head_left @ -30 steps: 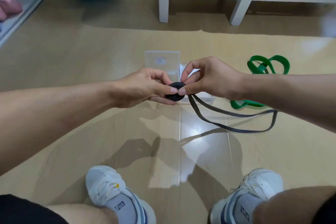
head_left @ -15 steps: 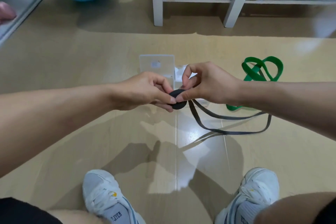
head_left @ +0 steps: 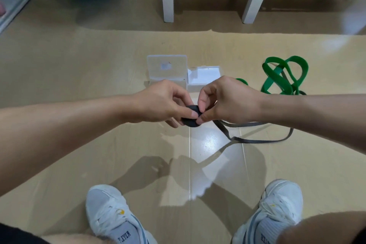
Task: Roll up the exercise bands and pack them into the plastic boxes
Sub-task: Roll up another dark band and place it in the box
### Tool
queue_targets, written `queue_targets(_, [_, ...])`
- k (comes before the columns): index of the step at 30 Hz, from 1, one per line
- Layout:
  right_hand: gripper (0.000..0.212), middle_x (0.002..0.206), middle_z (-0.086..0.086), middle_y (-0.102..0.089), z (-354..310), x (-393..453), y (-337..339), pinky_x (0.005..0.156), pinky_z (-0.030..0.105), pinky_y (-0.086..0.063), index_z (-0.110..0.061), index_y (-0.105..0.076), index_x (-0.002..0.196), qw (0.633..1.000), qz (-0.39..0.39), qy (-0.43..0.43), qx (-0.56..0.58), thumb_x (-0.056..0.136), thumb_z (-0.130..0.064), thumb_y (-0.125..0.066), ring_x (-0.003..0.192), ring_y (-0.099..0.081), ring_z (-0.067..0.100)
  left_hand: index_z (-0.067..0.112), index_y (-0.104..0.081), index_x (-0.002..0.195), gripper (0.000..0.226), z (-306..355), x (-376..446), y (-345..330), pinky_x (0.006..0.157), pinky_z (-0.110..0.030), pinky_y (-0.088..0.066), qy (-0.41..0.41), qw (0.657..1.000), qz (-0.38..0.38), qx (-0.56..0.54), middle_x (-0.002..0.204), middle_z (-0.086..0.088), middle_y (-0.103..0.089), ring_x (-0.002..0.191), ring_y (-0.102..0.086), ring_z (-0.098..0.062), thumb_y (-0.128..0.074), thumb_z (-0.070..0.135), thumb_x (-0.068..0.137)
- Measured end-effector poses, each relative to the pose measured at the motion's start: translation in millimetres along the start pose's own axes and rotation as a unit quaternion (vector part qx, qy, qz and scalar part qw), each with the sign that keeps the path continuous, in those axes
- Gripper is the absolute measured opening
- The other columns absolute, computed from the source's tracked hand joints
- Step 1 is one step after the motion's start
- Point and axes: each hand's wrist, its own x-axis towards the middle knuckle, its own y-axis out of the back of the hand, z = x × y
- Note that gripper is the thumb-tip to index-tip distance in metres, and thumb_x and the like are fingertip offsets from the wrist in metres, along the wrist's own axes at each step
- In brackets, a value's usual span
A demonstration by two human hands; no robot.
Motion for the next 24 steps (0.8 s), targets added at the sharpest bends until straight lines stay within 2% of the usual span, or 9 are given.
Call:
queue_targets(4, [0.028,0.078,-0.001,-0.075,-1,-1,1,0.063,0.026,-0.047,-0.024,-0.066,0.073,1.0,-0.004,-0.006,0.008,0.068,-0.027,-0.093,0.063,-0.06,0.006,0.009,-0.074,0.084,0.016,0,0,2,0.082,-0.033,-0.06,-0.01,0.999,0.012,0.046,0.084,-0.004,-0.077,0.073,-0.077,-0.019,-0.086,0.019,0.081])
queue_targets(6, [0.03,0.079,0.004,-0.076,2,0,3,0.069,0.028,-0.046,-0.021,-0.064,0.074,0.995,0.021,-0.016,0.092,0.069,-0.02,-0.093,0.066,-0.061,0.01,0.005,-0.07,0.084,0.015,-5,1,5,0.088,-0.036,-0.06,-0.02,0.998,0.03,-0.042,0.09,-0.014,-0.077,0.082,-0.078,-0.027,-0.082,0.013,0.083])
queue_targets(8, [0.029,0.081,0.007,-0.078,5,0,7,0.075,0.033,-0.048,-0.016,-0.064,0.078,0.984,0.048,-0.024,0.17,0.07,-0.016,-0.092,0.07,-0.066,0.014,0.0,-0.063,0.087,0.013,-9,2,6,0.082,-0.034,-0.063,-0.03,0.985,0.048,-0.166,0.097,-0.026,-0.075,0.086,-0.077,-0.031,-0.076,0.003,0.087])
queue_targets(10, [0.029,0.084,0.009,-0.079,7,0,10,0.078,0.038,-0.051,-0.014,-0.065,0.083,0.977,0.064,-0.029,0.203,0.071,-0.015,-0.092,0.076,-0.071,0.022,0.0,-0.06,0.088,0.011,-9,1,5,0.076,-0.028,-0.063,-0.036,0.97,0.052,-0.236,0.095,-0.024,-0.074,0.087,-0.077,-0.031,-0.07,-0.001,0.089])
queue_targets(13, [0.028,0.083,0.01,-0.079,5,0,9,0.081,0.044,-0.056,-0.012,-0.066,0.084,0.977,0.071,-0.031,0.199,0.071,-0.014,-0.092,0.078,-0.074,0.025,0.002,-0.058,0.087,0.012,-10,1,4,0.078,-0.031,-0.063,-0.033,0.965,0.043,-0.257,0.095,-0.021,-0.074,0.09,-0.077,-0.033,-0.069,-0.002,0.089])
queue_targets(16, [0.024,0.077,0.003,-0.078,3,-1,5,0.078,0.038,-0.057,-0.017,-0.07,0.079,0.99,0.068,-0.021,0.124,0.07,-0.017,-0.092,0.066,-0.067,0.009,0.005,-0.063,0.09,0.012,-10,0,4,0.083,-0.036,-0.064,-0.018,0.988,0.028,-0.152,0.092,-0.014,-0.072,0.087,-0.075,-0.026,-0.075,0.005,0.088])
queue_targets(18, [0.019,0.076,-0.003,-0.077,0,-4,2,0.069,0.026,-0.053,-0.022,-0.073,0.078,0.997,0.052,-0.005,0.054,0.071,-0.02,-0.091,0.062,-0.063,0.002,0.012,-0.069,0.091,0.017,-8,1,2,0.076,-0.037,-0.064,-0.023,0.999,0.038,0.006,0.08,0.004,-0.072,0.074,-0.071,-0.013,-0.083,0.018,0.083])
queue_targets(20, [0.016,0.076,-0.006,-0.076,-3,-7,0,0.06,0.014,-0.048,-0.025,-0.074,0.078,0.999,0.036,0.011,0.016,0.073,-0.019,-0.088,0.06,-0.061,-0.003,0.02,-0.072,0.085,0.016,-3,1,-2,0.071,-0.04,-0.061,-0.039,0.994,0.042,0.097,0.068,0.013,-0.072,0.065,-0.067,-0.009,-0.086,0.024,0.079])
queue_targets(24, [0.017,0.076,-0.009,-0.077,-2,-5,0,0.07,0.02,-0.053,-0.027,-0.074,0.078,0.999,0.029,0.013,0.025,0.074,-0.017,-0.088,0.067,-0.067,0.002,0.019,-0.069,0.077,0.018,-3,3,-2,0.069,-0.038,-0.053,-0.034,0.994,0.043,0.093,0.064,0.009,-0.072,0.061,-0.064,-0.007,-0.088,0.018,0.078])
